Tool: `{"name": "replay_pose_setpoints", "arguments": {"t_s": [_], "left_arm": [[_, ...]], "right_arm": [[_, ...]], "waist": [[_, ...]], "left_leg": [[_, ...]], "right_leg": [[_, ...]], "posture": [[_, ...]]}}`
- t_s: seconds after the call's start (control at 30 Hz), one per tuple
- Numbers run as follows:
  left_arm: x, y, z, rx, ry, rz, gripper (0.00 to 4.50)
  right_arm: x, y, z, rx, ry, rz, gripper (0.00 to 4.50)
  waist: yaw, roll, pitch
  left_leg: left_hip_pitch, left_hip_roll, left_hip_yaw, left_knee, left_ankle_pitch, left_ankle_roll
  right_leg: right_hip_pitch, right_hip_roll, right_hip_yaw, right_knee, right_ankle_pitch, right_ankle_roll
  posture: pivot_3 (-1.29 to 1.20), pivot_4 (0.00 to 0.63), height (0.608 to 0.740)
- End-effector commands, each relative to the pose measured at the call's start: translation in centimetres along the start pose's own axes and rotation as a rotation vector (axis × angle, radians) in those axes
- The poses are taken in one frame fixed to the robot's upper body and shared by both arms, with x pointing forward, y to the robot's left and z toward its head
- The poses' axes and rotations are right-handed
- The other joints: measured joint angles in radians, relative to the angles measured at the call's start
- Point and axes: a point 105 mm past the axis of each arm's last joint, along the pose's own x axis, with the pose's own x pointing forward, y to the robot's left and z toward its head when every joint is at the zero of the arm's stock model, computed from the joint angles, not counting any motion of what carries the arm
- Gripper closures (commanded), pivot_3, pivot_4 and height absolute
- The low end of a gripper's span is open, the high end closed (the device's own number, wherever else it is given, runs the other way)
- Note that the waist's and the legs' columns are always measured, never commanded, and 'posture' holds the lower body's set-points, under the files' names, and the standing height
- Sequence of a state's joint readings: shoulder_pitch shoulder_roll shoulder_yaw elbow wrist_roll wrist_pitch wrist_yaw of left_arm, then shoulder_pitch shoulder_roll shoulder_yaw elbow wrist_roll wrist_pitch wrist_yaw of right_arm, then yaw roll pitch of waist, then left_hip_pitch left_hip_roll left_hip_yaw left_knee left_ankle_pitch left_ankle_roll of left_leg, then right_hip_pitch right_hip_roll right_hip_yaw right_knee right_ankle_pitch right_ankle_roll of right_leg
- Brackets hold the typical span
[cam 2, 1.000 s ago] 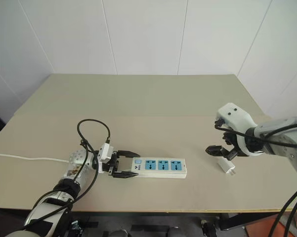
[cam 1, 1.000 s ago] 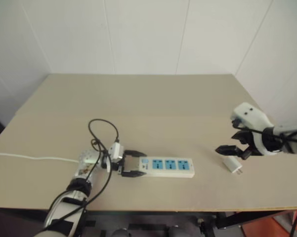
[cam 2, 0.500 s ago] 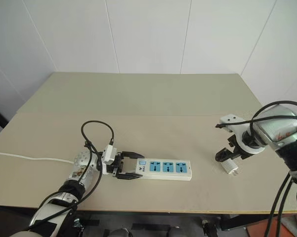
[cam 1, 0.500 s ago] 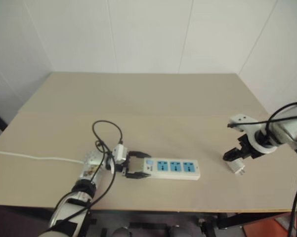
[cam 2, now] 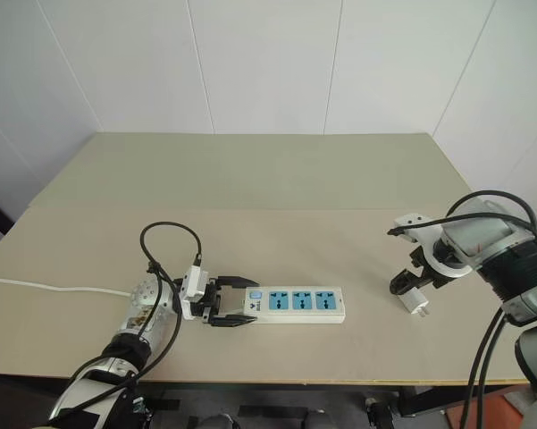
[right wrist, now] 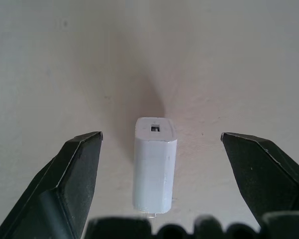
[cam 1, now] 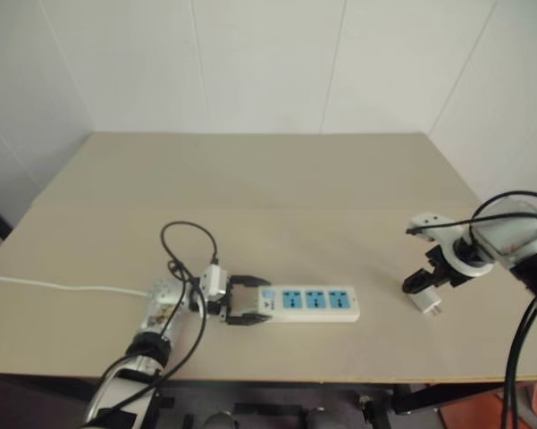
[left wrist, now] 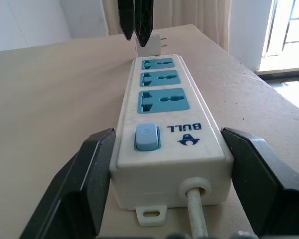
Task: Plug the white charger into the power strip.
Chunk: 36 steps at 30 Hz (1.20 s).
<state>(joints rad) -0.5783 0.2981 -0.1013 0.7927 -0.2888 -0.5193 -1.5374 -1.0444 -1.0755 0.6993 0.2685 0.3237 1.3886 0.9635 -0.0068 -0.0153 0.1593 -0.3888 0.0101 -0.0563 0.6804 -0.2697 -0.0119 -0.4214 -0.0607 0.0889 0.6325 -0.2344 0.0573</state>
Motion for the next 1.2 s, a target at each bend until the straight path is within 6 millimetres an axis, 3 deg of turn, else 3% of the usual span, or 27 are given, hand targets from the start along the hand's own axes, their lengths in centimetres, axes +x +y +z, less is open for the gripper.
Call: {"name": "replay_pose_setpoints", "arguments": {"t_s": [0.03,0.17,0.27,0.5,0.57,0.73,0.83,0.9,0.97,1.03,1.2], "left_arm": [[0.4,-1.6,-1.7,-0.068,0.043,-0.037,1.31],[0.3,-1.6,-1.7,-0.067,0.047,-0.031,1.31],[0.2,-1.7,-1.7,-0.065,0.050,-0.026,1.31],[0.2,-1.6,-1.8,-0.064,0.058,-0.021,1.31],[0.2,-1.6,-1.8,-0.064,0.059,-0.022,1.31],[0.4,-1.5,-1.8,-0.061,0.059,-0.024,1.31],[0.3,-1.4,-1.6,-0.064,0.059,-0.031,1.31],[0.2,-1.4,-1.6,-0.067,0.062,-0.032,1.31],[0.0,-1.3,-1.6,-0.076,0.073,-0.029,1.31],[-0.2,-1.1,-1.7,-0.080,0.083,-0.019,1.31],[-0.4,-0.6,-1.7,-0.089,0.089,0.044,1.31]], "right_arm": [[-0.5,-0.3,0.3,0.001,-0.024,-0.007,0.00],[-0.2,0.0,0.3,0.002,-0.020,0.006,0.00],[-0.1,0.1,0.3,0.019,-0.017,0.009,0.57],[0.3,0.3,-0.3,0.041,0.000,0.027,2.96],[0.3,0.4,-0.3,0.038,-0.004,0.029,3.38],[-0.8,0.4,0.1,-0.049,-0.027,-0.002,3.38],[-3.8,1.5,2.0,-0.205,-0.131,-0.009,3.38],[-6.1,2.8,3.7,-0.270,-0.247,0.036,3.38],[-9.1,5.5,5.6,-0.406,-0.452,0.163,3.38],[-11.0,7.3,6.3,-0.514,-0.631,0.256,3.38],[-11.1,9.3,7.1,-0.515,-1.023,0.471,3.38]], "waist": [[0.000,0.002,-0.001],[-0.001,0.002,-0.001],[-0.004,0.002,-0.001],[-0.004,0.002,-0.001],[-0.004,0.002,-0.001],[-0.004,0.003,-0.002],[-0.003,0.004,-0.001],[-0.007,0.005,-0.002],[-0.008,0.005,-0.002],[-0.007,0.005,-0.002],[-0.005,-0.002,-0.005]], "left_leg": [[0.000,0.000,0.000,0.000,0.000,0.000],[0.000,0.000,0.000,0.000,0.000,0.000],[0.000,0.000,0.000,0.000,0.000,0.000],[0.000,0.000,0.000,0.000,0.000,0.000],[0.001,0.000,0.000,0.000,0.000,0.000],[0.001,0.000,0.000,0.000,0.000,0.000],[0.000,0.000,0.000,0.000,0.000,0.000],[0.000,-0.001,0.000,0.000,0.000,0.000],[0.000,0.000,0.000,0.000,0.000,0.000],[0.001,0.000,-0.001,0.000,0.000,0.000],[0.004,0.000,-0.002,0.002,0.000,0.000]], "right_leg": [[0.000,0.000,0.000,0.000,0.000,0.000],[0.000,0.000,0.000,0.000,0.000,0.000],[0.000,0.000,0.000,0.000,0.000,0.000],[0.000,0.000,0.000,0.000,0.000,0.000],[0.001,0.000,0.000,0.000,0.000,0.000],[0.001,0.000,0.000,0.001,0.000,0.000],[0.000,0.000,0.000,0.001,0.000,0.000],[0.000,0.000,0.000,0.000,0.000,0.000],[0.000,0.000,0.000,0.001,0.000,0.000],[0.001,0.001,0.000,0.001,0.000,0.000],[0.008,0.001,-0.002,-0.002,0.001,0.001]], "posture": [[0.00,0.150,0.740],[0.00,0.150,0.740],[0.00,0.150,0.740],[0.00,0.150,0.740],[0.00,0.150,0.740],[0.00,0.150,0.740],[0.00,0.150,0.740],[0.00,0.150,0.740],[0.00,0.150,0.740],[0.00,0.150,0.740],[0.00,0.150,0.740]]}}
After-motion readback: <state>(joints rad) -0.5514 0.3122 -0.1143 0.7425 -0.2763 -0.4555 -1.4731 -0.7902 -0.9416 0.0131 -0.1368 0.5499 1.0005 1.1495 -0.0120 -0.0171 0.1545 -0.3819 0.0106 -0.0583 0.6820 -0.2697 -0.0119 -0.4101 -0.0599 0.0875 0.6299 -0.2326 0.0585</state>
